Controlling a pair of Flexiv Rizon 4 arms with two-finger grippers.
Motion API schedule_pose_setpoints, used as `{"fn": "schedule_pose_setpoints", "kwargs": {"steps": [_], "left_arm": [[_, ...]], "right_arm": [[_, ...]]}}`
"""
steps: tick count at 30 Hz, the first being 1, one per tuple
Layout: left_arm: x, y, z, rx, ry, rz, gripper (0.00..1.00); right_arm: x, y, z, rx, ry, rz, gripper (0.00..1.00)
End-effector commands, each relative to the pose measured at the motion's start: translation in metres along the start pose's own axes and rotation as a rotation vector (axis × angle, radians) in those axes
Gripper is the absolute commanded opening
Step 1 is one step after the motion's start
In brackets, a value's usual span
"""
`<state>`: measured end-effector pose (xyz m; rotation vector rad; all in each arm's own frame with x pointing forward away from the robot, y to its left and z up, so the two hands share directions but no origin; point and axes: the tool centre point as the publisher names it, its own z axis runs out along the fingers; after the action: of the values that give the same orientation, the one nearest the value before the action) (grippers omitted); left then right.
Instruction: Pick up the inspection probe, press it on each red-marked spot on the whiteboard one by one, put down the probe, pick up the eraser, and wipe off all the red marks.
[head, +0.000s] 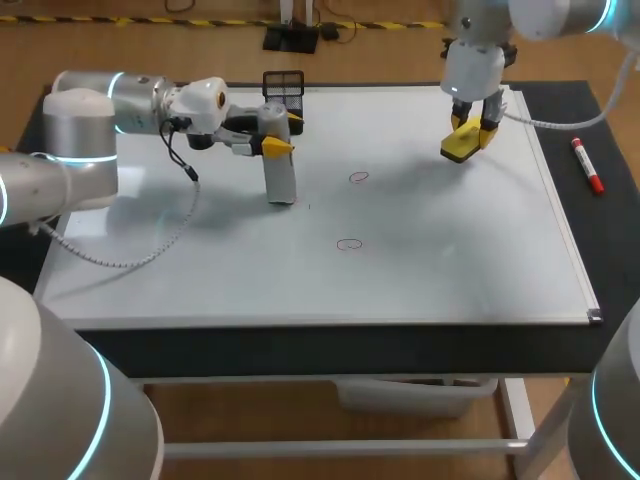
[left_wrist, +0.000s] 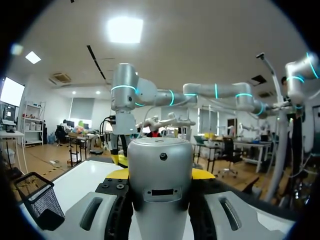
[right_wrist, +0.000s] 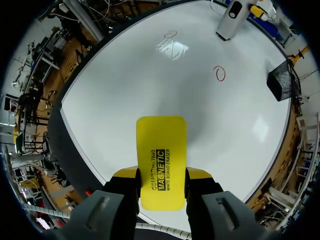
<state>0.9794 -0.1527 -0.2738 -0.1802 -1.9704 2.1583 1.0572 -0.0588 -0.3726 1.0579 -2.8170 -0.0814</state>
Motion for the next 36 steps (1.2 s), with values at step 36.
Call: {"fn": "schedule_pose_setpoints", "kwargs": {"steps": [36], "left_arm": [[0.001, 0.0027, 0.0008, -0.006, 0.017, 0.013, 0.0]], "right_arm": [[-0.0006, -0.0009, -0.0017, 0.002, 0.005, -0.001, 0.0]]}}
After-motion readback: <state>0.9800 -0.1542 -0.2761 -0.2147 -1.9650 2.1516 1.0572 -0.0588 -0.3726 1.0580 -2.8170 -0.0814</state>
